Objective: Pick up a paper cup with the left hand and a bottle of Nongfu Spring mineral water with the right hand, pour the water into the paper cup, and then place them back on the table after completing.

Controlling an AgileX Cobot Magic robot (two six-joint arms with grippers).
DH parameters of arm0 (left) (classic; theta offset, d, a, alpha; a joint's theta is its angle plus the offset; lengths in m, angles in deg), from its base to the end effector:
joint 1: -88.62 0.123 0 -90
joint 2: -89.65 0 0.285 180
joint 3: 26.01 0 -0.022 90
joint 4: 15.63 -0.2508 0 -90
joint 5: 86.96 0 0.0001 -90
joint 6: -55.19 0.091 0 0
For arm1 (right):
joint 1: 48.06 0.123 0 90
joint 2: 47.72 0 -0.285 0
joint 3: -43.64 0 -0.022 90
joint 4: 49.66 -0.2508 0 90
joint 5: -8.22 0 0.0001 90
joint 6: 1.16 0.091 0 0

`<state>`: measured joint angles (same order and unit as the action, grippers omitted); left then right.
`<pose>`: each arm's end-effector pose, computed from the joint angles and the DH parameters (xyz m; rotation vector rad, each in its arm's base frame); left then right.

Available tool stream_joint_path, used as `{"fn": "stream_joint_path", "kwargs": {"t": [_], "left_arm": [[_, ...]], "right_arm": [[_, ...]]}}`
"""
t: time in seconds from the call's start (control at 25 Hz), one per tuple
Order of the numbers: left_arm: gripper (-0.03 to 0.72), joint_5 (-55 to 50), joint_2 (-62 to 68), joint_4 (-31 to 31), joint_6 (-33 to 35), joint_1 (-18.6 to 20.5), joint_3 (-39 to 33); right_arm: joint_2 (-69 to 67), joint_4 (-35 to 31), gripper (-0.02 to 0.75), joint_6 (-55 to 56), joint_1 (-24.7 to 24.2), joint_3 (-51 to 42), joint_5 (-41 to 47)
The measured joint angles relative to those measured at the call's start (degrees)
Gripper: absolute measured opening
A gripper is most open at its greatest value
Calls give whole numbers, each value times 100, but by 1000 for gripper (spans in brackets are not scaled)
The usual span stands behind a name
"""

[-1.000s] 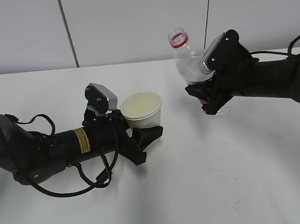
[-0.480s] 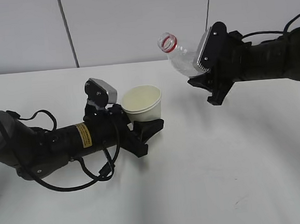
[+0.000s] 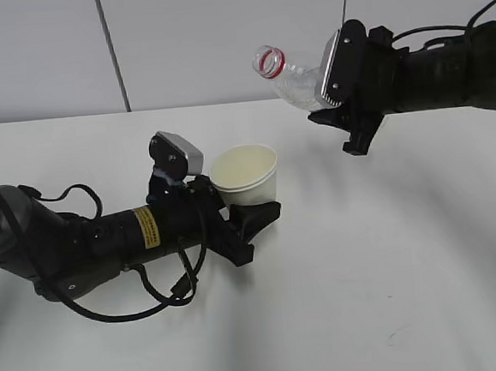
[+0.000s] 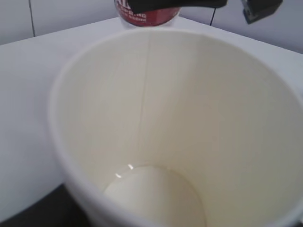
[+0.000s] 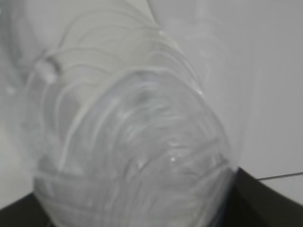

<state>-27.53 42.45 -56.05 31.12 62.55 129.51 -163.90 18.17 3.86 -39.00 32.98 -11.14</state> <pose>0.3223 -0.2142 0.0895 0.8183 1.6876 -0.8655 0.4056 0.0929 0.2036 -1.3432 1.5670 -0.2431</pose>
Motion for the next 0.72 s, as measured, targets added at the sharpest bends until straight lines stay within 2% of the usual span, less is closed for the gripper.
{"fn": "stream_joint_path", "kwargs": {"t": [0.72], "left_arm": [[398,30,0,169,-5,-55,0]], "right_arm": [[0,804,428,-183,13,179,25]]}}
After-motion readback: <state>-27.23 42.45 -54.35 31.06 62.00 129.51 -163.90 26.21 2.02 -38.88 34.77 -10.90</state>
